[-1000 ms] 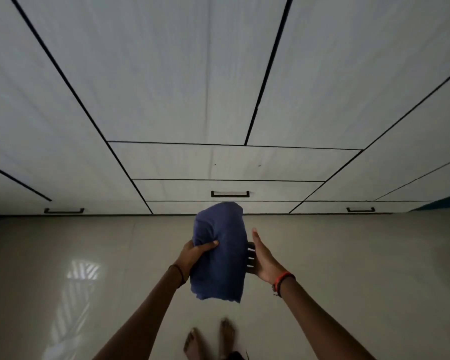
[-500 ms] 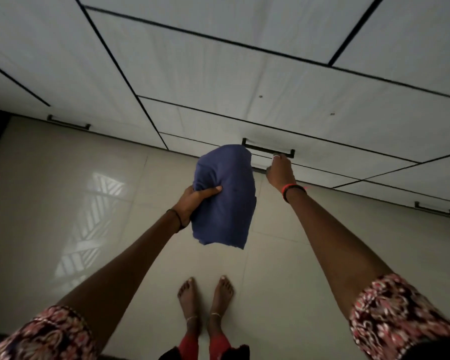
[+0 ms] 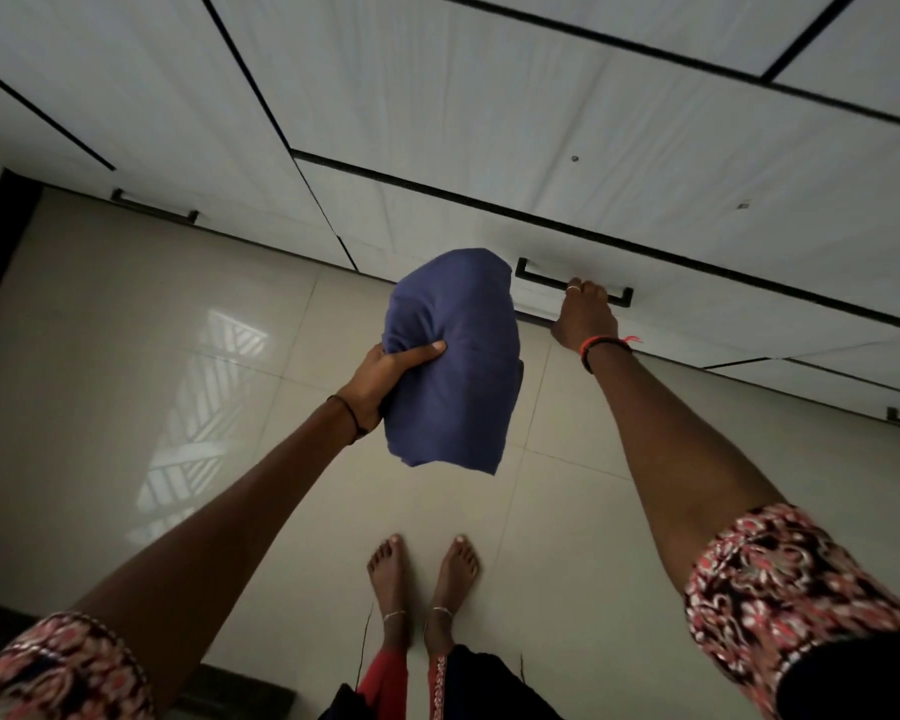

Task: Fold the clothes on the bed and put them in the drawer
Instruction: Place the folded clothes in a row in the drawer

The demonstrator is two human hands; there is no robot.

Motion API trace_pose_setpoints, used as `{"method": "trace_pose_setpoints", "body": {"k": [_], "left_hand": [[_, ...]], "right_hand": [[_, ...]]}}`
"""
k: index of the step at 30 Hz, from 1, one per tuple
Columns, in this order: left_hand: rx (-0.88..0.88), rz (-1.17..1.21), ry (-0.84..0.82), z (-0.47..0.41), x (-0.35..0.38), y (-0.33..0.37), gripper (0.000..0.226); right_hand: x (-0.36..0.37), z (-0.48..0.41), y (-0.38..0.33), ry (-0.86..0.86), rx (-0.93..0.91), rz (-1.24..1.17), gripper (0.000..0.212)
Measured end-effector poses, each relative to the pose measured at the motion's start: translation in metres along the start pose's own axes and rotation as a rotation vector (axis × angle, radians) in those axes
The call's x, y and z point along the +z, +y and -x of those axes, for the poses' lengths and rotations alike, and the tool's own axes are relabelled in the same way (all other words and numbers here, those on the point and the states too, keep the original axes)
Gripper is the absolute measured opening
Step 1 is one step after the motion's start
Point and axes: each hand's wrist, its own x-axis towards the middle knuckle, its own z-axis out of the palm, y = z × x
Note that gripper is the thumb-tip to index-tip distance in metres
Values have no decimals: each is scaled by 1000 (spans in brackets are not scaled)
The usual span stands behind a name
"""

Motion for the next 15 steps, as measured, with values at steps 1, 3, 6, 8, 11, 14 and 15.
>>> {"method": "trace_pose_setpoints", "body": {"k": [1, 3, 6, 8, 11, 14, 15], "left_hand": [[9, -1, -2, 2, 0, 4, 47], [29, -1, -15, 7, -2, 14, 51], [64, 7, -36, 20, -4, 31, 53], [76, 26, -33, 31, -3, 42, 49], [105, 70, 2, 45, -2, 56, 39], [130, 114, 44, 55, -5, 65, 46], [132, 123, 53, 59, -6, 68, 47]], "right_hand": [[2, 3, -1, -5, 6, 2, 69], [6, 13, -2, -17, 9, 17, 71], [16, 35, -2, -33, 7, 5, 70], [24, 53, -3, -39, 3, 10, 70], [41, 81, -7, -55, -3, 26, 70], [60, 112, -7, -57, -16, 47, 70], [65, 123, -6, -62, -18, 50, 71]]}}
